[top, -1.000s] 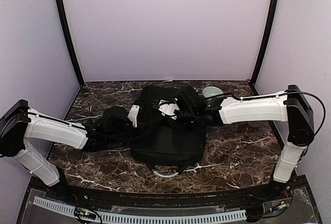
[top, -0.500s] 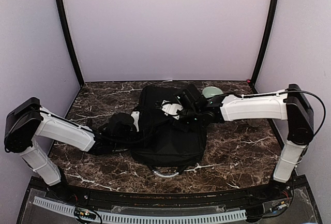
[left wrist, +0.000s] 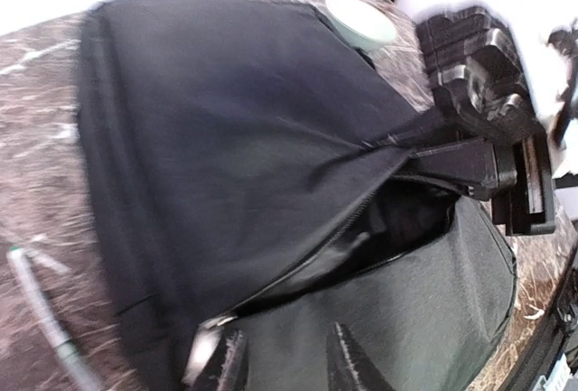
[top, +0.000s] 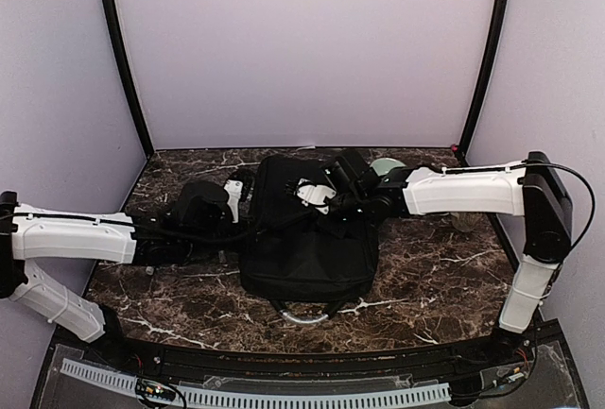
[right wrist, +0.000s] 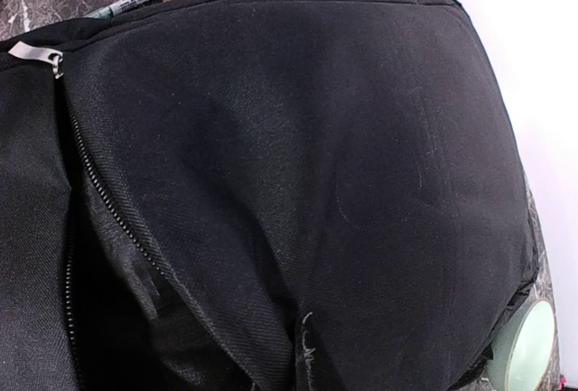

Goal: Pack the student bag
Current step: Pick up the pen at the center of the board.

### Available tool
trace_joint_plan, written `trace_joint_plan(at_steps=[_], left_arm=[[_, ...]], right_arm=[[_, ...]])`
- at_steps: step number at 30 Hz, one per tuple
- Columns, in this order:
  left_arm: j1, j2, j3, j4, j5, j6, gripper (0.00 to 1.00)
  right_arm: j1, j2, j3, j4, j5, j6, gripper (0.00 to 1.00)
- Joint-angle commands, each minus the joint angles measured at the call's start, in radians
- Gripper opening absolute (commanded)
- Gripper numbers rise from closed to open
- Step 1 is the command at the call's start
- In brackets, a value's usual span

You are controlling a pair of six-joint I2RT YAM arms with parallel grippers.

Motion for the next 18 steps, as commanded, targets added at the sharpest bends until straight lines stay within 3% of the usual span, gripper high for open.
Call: trace_joint_plan(at_steps=[1, 3, 6, 10, 18], left_arm=[[0.000, -0.116, 0.034, -0.278, -0.181, -0.009, 0.38], [0.020, -0.138, 0.061, -0.382, -0.231, -0.052, 0.44], [0.119, -0.125, 0.107, -0.493, -0.147, -0.101, 0.51], [0.203, -0.073, 0.162, -0.622, -0.143, -0.149, 0.47], [0.264, 0.111, 0.265, -0.695, -0.081, -0.188, 0.37]], right_arm=[[-0.010, 0.000, 0.041, -0.018, -0.020, 0.021, 0.06], [-0.010, -0.002, 0.039, -0.018, -0.021, 0.017, 0.04], [-0.012, -0.006, 0.038, -0.016, -0.035, 0.027, 0.02], [-0.012, -0.007, 0.045, -0.026, -0.055, 0.030, 0.01], [-0.011, -0.007, 0.055, -0.035, -0.078, 0.037, 0.01]])
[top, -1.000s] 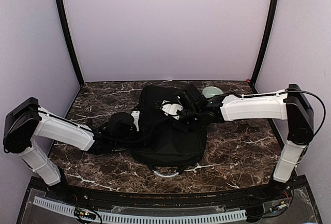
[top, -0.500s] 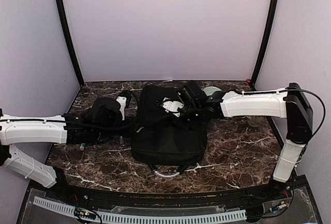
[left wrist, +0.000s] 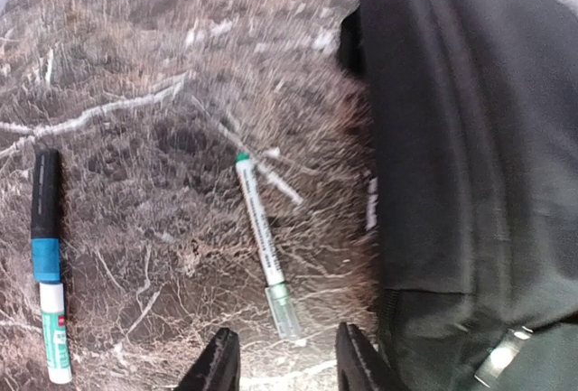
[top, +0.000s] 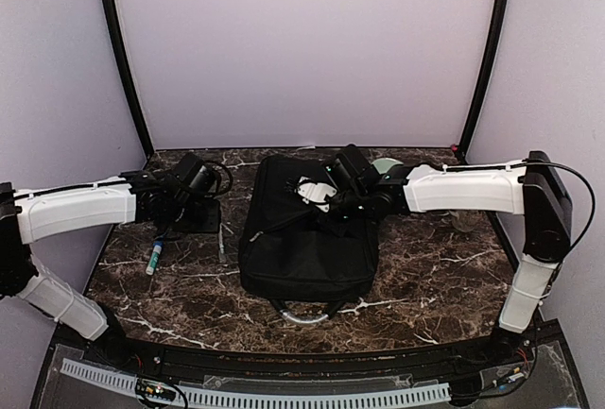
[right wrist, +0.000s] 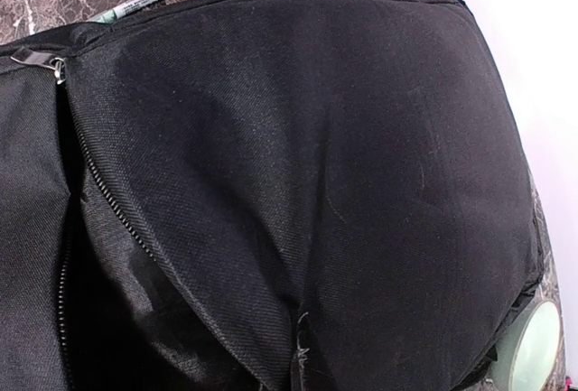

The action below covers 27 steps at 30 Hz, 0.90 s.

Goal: Pack the student bag
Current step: Pick up the pen at the center of the board.

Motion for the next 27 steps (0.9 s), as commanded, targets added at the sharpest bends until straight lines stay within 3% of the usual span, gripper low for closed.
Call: trace_joint_plan(at_steps=[1, 12, 18, 27], left_arm=[[0.019, 0.107, 0.077, -0.110, 0.049, -0.044, 0.37], [0.046, 0.329, 0.189, -0.171, 0.035, -0.086, 0.32], [0.077, 0.376, 0.191, -0.129, 0.091, -0.075, 0.35], [0.135, 0.420, 0.181, -0.048, 0.175, -0.059, 0.31]], right_arm=[[-0.005, -0.010, 0.038, -0.012, -0.039, 0.033, 0.01], [-0.005, -0.011, 0.034, -0.016, -0.061, 0.034, 0.02], [-0.005, -0.010, 0.031, -0.018, -0.061, 0.031, 0.02], [-0.005, 0.002, 0.033, -0.021, -0.069, 0.031, 0.02]])
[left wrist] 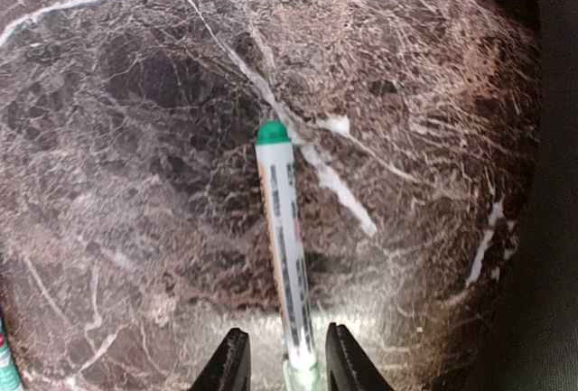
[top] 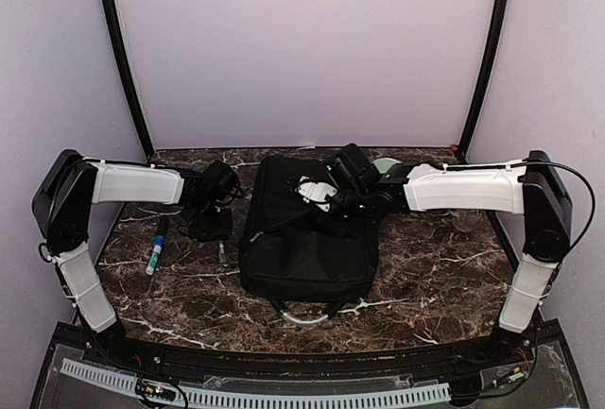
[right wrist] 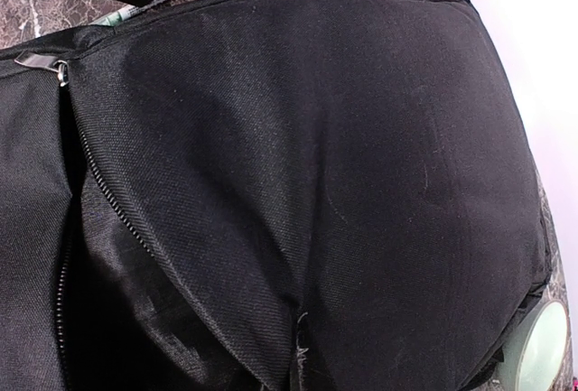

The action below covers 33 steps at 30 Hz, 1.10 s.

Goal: Pack the student bag
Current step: Pick up the pen at the center of the board, then place the pen in the upper front pocket of the bag.

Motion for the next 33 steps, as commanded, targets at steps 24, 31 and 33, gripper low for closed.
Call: trace_joint_plan(at_steps=[24, 31, 33], left_arm=[[0.033, -0.034, 0.023, -0.043, 0.060, 0.003, 0.06], [-0.009, -0.268, 0.022, -0.116, 0.124, 0.067, 0.04], [-0.025, -0.321, 0.025, -0.094, 0.192, 0.104, 0.03]], right_arm=[[0.001, 0.012, 0.028, -0.014, -0.045, 0.021, 0.01], [0.002, 0.018, 0.033, -0.015, -0.053, 0.024, 0.01], [0.001, 0.021, 0.037, -0.018, -0.060, 0.025, 0.01]])
